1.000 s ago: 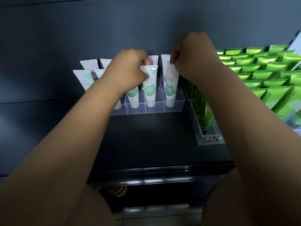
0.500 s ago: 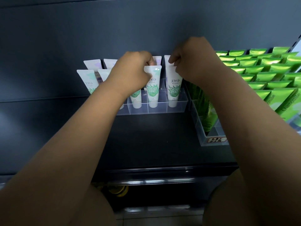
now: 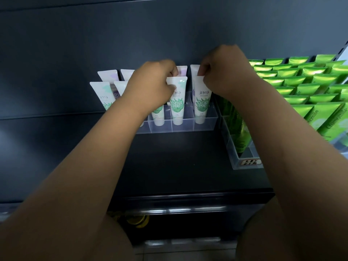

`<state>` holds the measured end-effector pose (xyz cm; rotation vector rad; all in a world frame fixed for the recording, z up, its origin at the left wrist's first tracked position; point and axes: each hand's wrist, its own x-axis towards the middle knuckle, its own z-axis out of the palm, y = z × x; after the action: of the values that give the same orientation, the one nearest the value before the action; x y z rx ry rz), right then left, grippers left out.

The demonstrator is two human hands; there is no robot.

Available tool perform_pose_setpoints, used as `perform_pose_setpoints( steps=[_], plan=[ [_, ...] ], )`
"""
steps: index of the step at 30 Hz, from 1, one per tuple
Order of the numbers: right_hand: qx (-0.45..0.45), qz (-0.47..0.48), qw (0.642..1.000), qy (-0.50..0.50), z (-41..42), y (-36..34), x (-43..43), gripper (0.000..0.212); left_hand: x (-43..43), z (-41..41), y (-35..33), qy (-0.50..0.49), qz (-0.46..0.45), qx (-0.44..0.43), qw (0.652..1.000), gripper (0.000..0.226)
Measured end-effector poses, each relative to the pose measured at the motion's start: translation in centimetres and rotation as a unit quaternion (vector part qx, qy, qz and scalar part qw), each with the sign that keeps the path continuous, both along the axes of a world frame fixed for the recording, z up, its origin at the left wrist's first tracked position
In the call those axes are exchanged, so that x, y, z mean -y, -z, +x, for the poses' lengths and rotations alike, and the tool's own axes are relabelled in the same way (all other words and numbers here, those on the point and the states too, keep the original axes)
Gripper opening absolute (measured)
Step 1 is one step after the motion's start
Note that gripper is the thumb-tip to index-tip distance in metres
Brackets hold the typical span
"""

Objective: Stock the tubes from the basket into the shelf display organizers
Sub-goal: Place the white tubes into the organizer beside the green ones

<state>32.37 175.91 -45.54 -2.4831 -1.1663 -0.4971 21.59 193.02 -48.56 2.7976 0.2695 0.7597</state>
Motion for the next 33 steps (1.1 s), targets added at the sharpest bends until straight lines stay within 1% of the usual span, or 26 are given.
perform_pose_setpoints(
  steps=[6, 9, 12, 15, 18, 20, 24, 27, 30, 33],
  plan=[
    [0.007, -0.002, 1.0, -0.007, -0.3, 0.0, 0.0, 0.035, -0.6, -2.8, -0.3, -0.006, 0.025, 0.058, 0.998, 0.029],
    [0.004, -0.003, 1.0, -0.008, -0.6, 0.0, 0.3, 0.036, -1.8, -5.2, -0.6, -0.023, 0.037, 0.08, 0.996, 0.029],
    [0.014, -0.001, 1.0, -0.011, -1.2, 0.1, 0.5, 0.034, -3.8, -7.8, -0.6, -0.061, 0.018, 0.098, 0.993, 0.026],
    [0.045, 0.02, 0.998, -0.024, -2.2, 0.3, 0.6, 0.031, -6.4, -9.9, -0.3, -0.104, -0.025, 0.106, 0.989, 0.027],
    [0.054, 0.029, 0.997, -0.05, -3.3, 0.4, -0.2, 0.028, -8.7, -11.2, 0.6, -0.124, -0.06, 0.1, 0.985, 0.027],
    [0.05, 0.035, 0.996, -0.06, -4.1, 0.3, -0.8, 0.027, -9.6, -11.5, 1.4, -0.129, -0.058, 0.084, 0.986, 0.029],
    [0.026, 0.062, 0.992, -0.109, -6.6, -0.5, -3.5, 0.024, -11.3, -12.0, 2.4, -0.116, -0.069, 0.07, 0.988, 0.033],
    [0.016, 0.068, 0.988, -0.138, -7.8, -1.4, -7.2, 0.025, -12.0, -11.9, 2.4, -0.108, -0.064, 0.067, 0.99, 0.034],
    [0.003, 0.062, 0.987, -0.15, -8.6, -2.1, -11.1, 0.026, -12.7, -11.6, 2.2, -0.114, -0.079, 0.088, 0.986, 0.033],
    [-0.021, 0.071, 0.981, -0.178, -9.0, -2.6, -14.3, 0.027, -12.9, -11.1, 2.1, -0.105, -0.109, 0.089, 0.984, 0.047]
  ],
)
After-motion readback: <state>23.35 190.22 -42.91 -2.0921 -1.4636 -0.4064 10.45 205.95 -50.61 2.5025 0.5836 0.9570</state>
